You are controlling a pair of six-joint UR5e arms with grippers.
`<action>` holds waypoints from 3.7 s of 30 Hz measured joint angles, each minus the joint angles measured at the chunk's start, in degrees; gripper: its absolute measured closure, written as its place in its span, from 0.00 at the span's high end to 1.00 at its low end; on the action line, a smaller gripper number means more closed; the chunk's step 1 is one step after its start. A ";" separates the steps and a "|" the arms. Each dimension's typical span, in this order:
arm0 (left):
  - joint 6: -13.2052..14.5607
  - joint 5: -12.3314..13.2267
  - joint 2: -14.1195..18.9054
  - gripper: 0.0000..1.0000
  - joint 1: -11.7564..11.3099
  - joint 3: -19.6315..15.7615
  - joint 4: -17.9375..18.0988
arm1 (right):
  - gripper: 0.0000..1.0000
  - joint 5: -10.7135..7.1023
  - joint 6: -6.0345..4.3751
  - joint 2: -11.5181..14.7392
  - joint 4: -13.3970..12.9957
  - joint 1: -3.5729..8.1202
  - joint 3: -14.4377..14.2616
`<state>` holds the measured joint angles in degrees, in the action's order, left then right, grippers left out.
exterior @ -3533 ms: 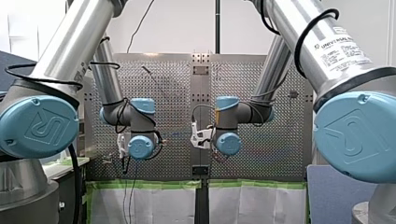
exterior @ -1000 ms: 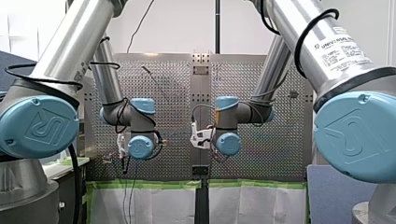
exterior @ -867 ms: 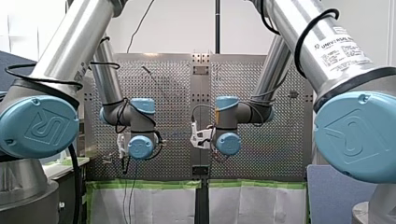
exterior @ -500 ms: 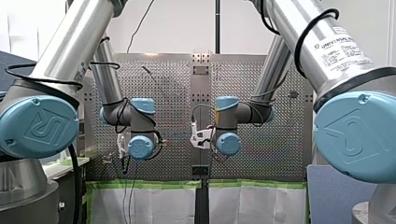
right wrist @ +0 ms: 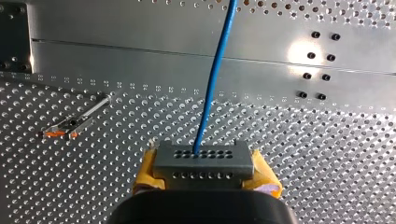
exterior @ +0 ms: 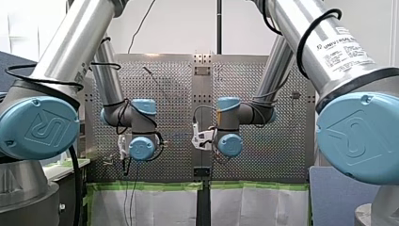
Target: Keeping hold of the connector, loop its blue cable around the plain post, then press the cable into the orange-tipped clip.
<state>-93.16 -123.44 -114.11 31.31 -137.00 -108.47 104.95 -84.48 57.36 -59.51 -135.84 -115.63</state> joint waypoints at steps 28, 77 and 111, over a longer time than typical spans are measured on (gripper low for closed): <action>-0.28 0.01 1.43 0.00 1.16 1.30 -1.45 | 0.00 0.28 0.06 0.42 0.29 0.06 0.01; -0.81 0.42 3.07 0.00 2.08 1.57 -4.64 | 0.00 0.41 0.06 0.69 1.61 0.06 -0.02; -10.17 -1.12 17.25 0.00 1.03 7.85 -17.92 | 0.00 -5.36 -4.95 13.68 18.96 -2.04 9.13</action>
<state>-103.33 -124.56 -96.86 32.34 -129.15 -126.39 99.59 -89.43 71.04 -40.55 -137.88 -106.50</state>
